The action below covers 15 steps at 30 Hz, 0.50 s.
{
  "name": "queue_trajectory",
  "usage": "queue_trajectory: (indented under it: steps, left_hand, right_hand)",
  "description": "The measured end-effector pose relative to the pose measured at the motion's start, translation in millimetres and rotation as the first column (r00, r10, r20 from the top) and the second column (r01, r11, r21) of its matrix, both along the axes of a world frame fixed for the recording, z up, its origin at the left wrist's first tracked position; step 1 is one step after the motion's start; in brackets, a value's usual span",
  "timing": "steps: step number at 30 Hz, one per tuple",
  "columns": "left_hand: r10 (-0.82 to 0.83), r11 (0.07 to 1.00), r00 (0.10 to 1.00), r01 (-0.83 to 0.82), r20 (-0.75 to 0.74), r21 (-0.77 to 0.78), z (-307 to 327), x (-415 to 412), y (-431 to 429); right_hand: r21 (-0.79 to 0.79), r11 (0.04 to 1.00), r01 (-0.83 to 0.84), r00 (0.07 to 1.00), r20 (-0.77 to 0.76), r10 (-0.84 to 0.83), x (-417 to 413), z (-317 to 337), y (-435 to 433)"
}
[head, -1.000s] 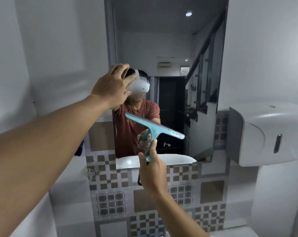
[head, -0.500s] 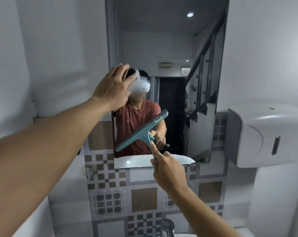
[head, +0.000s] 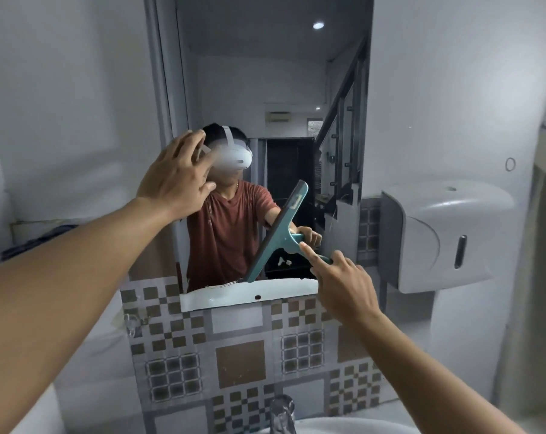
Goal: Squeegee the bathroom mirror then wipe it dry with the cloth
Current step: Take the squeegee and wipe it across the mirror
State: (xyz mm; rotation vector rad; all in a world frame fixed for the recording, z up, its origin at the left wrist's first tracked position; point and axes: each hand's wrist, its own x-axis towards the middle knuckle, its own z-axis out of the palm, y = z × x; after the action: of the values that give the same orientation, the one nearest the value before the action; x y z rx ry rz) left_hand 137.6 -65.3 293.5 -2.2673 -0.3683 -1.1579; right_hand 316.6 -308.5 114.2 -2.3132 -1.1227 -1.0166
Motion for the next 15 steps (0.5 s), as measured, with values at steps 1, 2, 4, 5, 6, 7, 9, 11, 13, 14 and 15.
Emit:
queue_trajectory:
  steps: [1, 2, 4, 5, 6, 7, 9, 11, 13, 14, 15]
  left_hand:
    - [-0.002, 1.000, 1.000, 0.002, -0.004, 0.009, -3, 0, -1]
    - [-0.006, 1.000, 1.000, 0.006, -0.010, 0.018, -7, 0, -2]
    - [-0.019, 0.999, 1.000, 0.020, -0.024, 0.030, -19, 1, -5]
    - [-0.025, 0.999, 0.999, 0.026, -0.032, 0.033, -26, 2, -7]
    - [-0.028, 0.999, 0.999, 0.030, -0.039, 0.032, -32, 4, -8]
    - [-0.030, 0.999, 0.998, 0.031, -0.047, 0.027, -37, 4, -8]
    - [-0.028, 1.000, 0.998, 0.028, -0.060, 0.012, -44, 6, -8]
    - [-0.023, 1.000, 0.998, 0.023, -0.063, 0.001, -45, 7, -7]
    - [-0.019, 1.000, 0.998, 0.019, -0.062, -0.005, -44, 8, -7]
    - [-0.018, 1.000, 0.998, 0.017, -0.061, -0.010, -44, 8, -8]
    - [-0.019, 1.000, 0.998, 0.018, -0.058, -0.014, -45, 9, -8]
  right_hand:
    - [0.003, 1.000, 0.012, 1.000, -0.020, -0.012, 4, -2, -4]
    - [0.002, 1.000, 0.013, 0.999, -0.040, -0.013, 6, -3, -8]
    - [0.003, 1.000, 0.004, 0.997, -0.077, -0.004, 7, -7, -13]
    - [0.004, 1.000, -0.001, 0.996, -0.091, 0.002, 7, -8, -15]
    - [0.006, 1.000, -0.008, 0.995, -0.102, 0.008, 6, -8, -16]
    - [0.011, 1.000, -0.014, 0.994, -0.111, 0.015, 6, -7, -16]
    - [0.009, 1.000, -0.021, 0.993, -0.120, 0.022, 6, -5, -16]
    - [0.003, 1.000, -0.024, 0.991, -0.133, 0.025, 7, -5, -17]
    - [0.020, 1.000, -0.022, 0.984, -0.175, 0.025, 10, -6, -20]
    - [0.033, 0.999, -0.018, 0.980, -0.198, 0.024, 11, -8, -22]
    - [0.044, 0.999, -0.014, 0.975, -0.222, 0.023, 12, -11, -25]
